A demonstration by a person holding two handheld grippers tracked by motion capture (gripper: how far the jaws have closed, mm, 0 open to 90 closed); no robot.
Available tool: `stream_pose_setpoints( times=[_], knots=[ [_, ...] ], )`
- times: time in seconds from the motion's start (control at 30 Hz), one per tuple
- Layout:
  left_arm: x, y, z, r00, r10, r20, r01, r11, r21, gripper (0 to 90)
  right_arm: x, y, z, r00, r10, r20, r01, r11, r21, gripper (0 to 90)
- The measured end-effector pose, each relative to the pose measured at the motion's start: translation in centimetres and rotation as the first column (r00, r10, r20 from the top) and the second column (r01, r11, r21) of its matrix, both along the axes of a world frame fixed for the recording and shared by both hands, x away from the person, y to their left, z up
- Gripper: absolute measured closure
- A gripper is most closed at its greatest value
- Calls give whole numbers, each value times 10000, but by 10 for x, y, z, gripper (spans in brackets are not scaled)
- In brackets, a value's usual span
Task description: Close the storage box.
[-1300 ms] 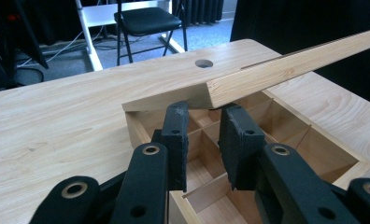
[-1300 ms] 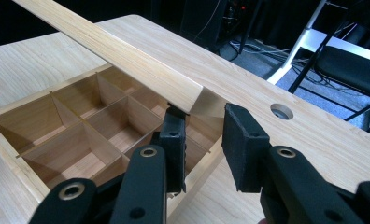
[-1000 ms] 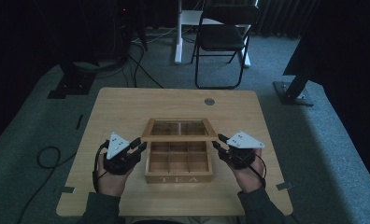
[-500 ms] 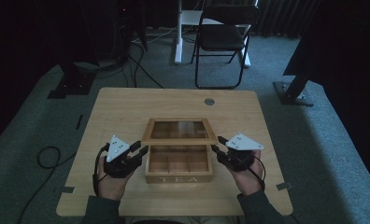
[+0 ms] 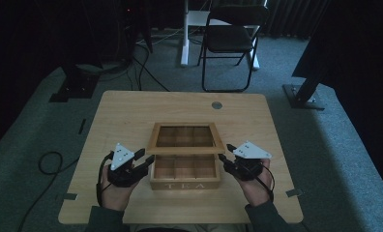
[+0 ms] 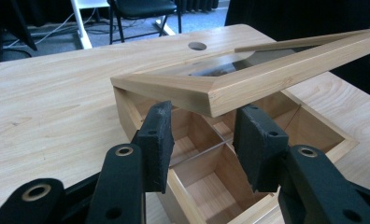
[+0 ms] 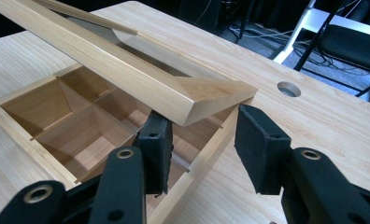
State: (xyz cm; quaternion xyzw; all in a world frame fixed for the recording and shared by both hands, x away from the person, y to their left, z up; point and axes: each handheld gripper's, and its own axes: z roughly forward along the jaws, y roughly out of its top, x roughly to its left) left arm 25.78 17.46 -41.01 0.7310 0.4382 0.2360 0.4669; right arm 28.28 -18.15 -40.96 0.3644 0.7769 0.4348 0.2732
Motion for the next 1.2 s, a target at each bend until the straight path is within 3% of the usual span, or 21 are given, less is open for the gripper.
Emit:
stream_pose_setpoints(
  times=[1.2],
  knots=[
    [-8, 6, -19, 9989, 86, -465, -87, 10000, -14, 556, -8, -2, -20, 9992, 35, -393, -34, 10000, 18, 519]
  ],
)
